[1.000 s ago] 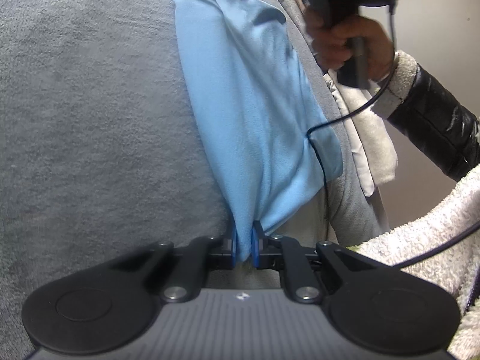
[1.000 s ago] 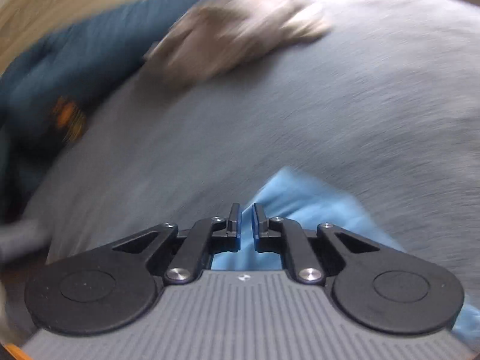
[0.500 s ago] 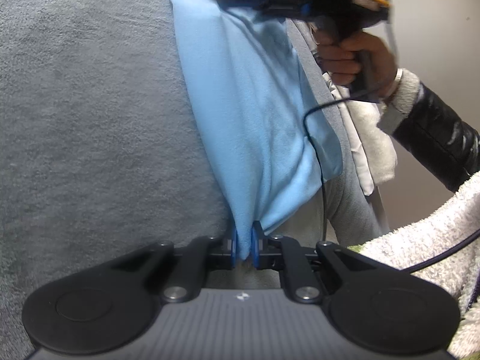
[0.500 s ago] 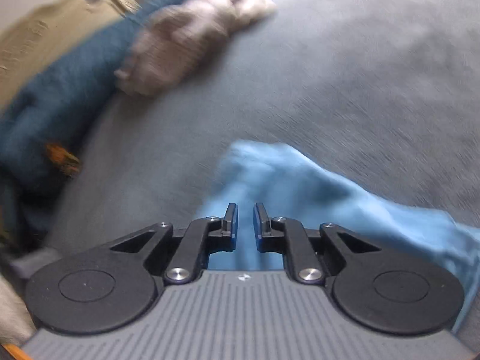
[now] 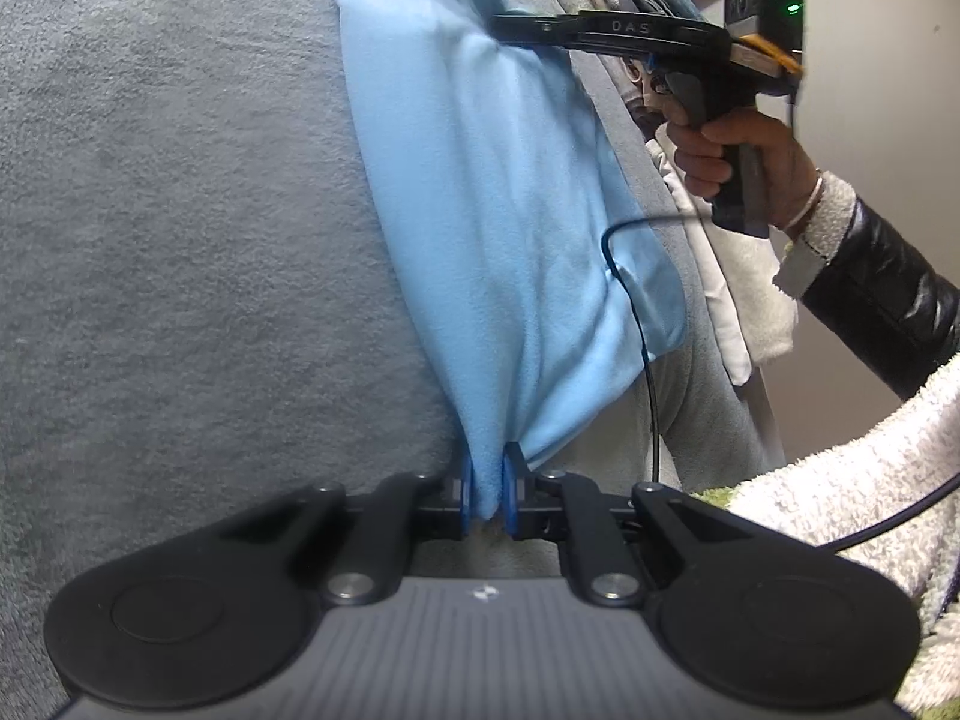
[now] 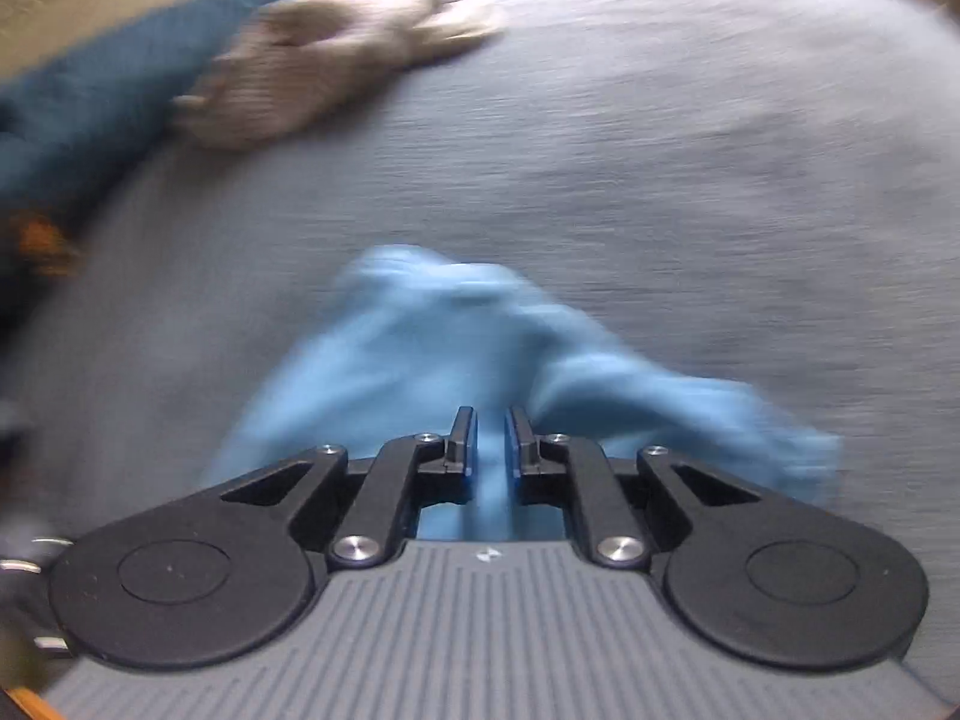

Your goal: Fold clothes

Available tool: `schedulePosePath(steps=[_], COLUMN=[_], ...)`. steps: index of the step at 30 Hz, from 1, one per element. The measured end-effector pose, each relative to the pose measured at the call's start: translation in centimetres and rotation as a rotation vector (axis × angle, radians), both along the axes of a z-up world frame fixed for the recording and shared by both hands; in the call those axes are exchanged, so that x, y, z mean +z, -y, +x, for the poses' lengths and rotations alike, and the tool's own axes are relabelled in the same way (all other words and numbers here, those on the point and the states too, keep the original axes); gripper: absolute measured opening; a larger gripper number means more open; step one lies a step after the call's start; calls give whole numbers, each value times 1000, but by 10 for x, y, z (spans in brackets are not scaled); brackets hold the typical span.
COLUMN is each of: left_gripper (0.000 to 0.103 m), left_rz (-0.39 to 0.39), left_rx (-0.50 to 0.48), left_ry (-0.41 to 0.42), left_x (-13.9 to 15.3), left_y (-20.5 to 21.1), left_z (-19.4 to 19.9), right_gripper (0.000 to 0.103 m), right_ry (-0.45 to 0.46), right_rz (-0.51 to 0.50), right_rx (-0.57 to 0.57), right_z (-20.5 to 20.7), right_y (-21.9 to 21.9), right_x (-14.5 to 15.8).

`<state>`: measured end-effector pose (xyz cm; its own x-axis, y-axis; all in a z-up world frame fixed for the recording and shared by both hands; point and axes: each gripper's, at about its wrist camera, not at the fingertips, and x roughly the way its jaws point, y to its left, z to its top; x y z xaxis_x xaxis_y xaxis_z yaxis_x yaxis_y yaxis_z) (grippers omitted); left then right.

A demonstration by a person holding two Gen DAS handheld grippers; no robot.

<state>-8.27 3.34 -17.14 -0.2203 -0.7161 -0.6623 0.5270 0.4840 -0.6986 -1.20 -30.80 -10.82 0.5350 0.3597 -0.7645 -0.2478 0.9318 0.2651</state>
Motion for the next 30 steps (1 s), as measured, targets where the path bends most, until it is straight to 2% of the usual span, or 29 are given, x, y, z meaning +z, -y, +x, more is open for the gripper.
schedulePosePath(steps=[1,3,5,8,10,11,13,15,16,17,19,21,25,26,28,29,30], left_gripper=[11,11,11,11,11,11,11,11,12,11,12,12,12,12,12,14,14], left_rz=[0,-1,0,-1,0,0,-1,-1,0,0,1,2,5,7,7,5,3], left_rx=[1,2,2,-5,-10,-10,-12,-9,-6,-6,-7,-13,-17,-16,-14,-12,-10], left_ry=[1,4,6,7,7,7,11,14,14,15,16,15,4,1,0,2,4], left_x=[0,-1,-3,-3,-1,1,1,3,2,2,2,2,1,1,1,1,2], left_y=[3,4,7,9,9,8,10,10,18,18,18,20,20,20,18,18,18], left_z=[-1,-4,-1,-2,-1,0,0,-1,1,0,0,2,5,5,4,4,3], right_gripper=[2,9,9,9,8,7,4,4,10,10,10,10,8,8,7,7,7], right_ry=[17,59,100,115,83,65,39,44,54,63,62,55,18,-17,-108,-117,-146], right_rz=[-36,-43,-49,15,32,-9,-132,-128,-138,-147,-12,42,27,-20,-188,-236,-233], right_rx=[-55,-155,-254,-114,14,54,28,-113,-195,-276,-274,-149,223,291,384,413,412], right_z=[-1,-10,-20,-40,-49,-55,-56,-57,-58,-59,-65,-72,-96,-103,-118,-129,-134], right_y=[12,36,61,43,20,9,10,36,49,63,76,59,-11,-23,-28,-20,-7], right_x=[0,13,26,35,23,17,2,5,10,15,25,29,14,5,-10,-9,-2])
